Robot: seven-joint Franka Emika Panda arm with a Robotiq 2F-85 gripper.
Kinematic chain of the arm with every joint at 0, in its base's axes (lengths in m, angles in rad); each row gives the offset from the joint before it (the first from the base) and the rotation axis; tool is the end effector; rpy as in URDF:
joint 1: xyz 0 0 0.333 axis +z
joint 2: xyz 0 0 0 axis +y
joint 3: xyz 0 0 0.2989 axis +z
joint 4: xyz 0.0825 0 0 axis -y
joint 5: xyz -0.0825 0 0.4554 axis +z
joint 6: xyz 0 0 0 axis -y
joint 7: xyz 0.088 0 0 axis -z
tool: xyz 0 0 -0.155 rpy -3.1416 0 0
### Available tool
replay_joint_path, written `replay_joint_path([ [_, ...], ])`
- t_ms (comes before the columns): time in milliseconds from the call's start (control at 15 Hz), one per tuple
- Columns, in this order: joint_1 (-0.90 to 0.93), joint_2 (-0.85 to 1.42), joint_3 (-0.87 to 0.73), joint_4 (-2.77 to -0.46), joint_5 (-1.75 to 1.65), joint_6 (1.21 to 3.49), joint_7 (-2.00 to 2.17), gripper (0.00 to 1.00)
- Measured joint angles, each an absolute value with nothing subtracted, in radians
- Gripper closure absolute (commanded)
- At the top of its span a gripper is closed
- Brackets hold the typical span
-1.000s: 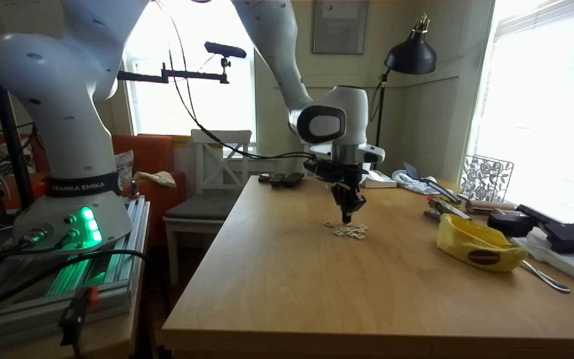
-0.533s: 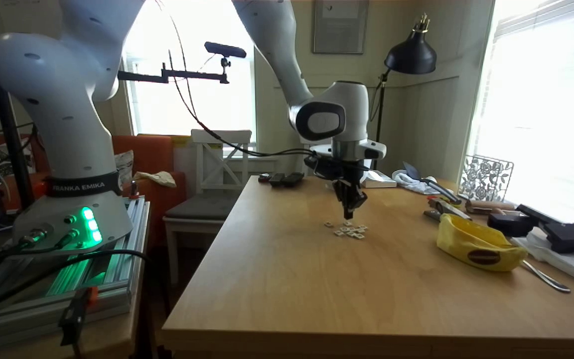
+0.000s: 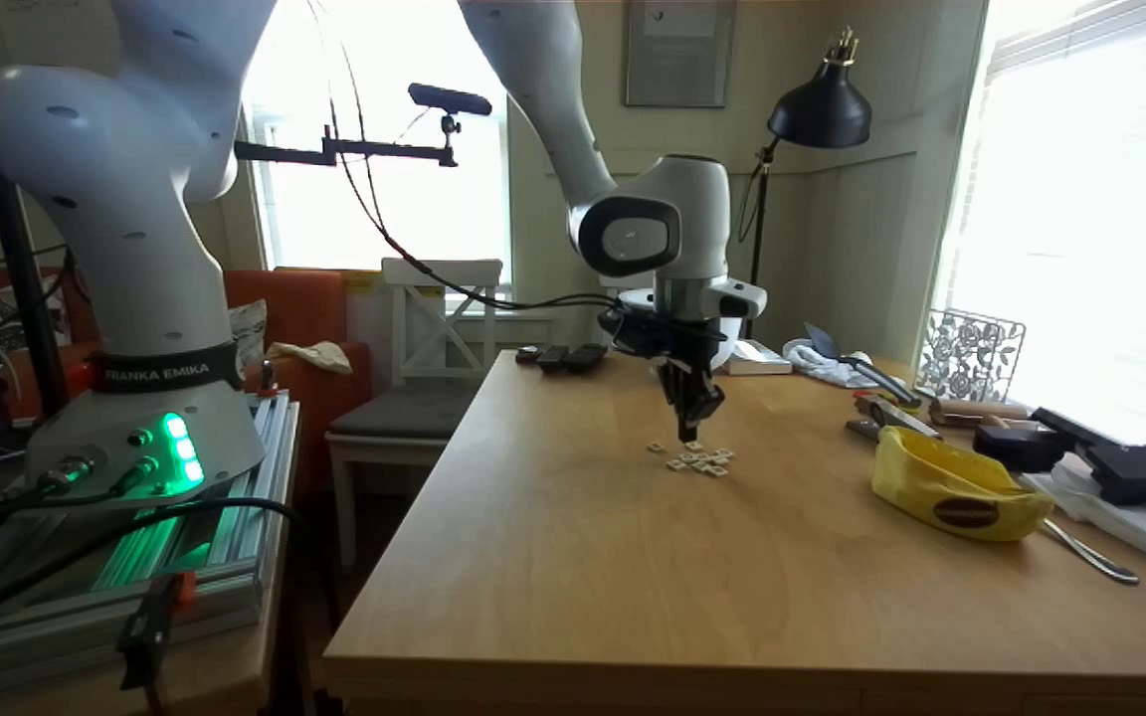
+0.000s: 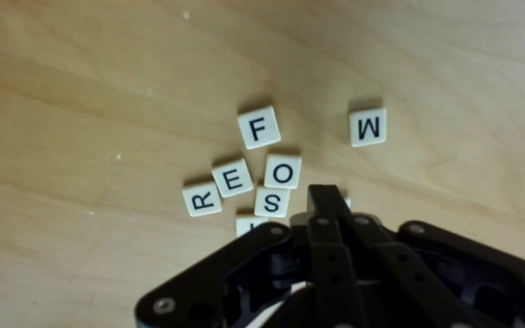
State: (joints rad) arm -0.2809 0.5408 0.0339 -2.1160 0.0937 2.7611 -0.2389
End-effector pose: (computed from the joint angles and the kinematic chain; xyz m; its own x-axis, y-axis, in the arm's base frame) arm 0.5948 -0.1501 0.0374 0.9886 -0.1002 0.1125 -0.0968 -0.9947 -0.0354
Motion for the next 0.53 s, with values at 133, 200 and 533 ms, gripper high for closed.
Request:
replay_joint_path([
  [133,-0.283,0.541,0.028,-2.125,0.095,2.761,-0.229,1.0],
  [200,-0.285,0.541,0.026,-2.128,0.096,2.761,-0.225,1.0],
  [533,-0.295,0.541,0.026,-2.133,0.123,2.761,-0.221,1.0],
])
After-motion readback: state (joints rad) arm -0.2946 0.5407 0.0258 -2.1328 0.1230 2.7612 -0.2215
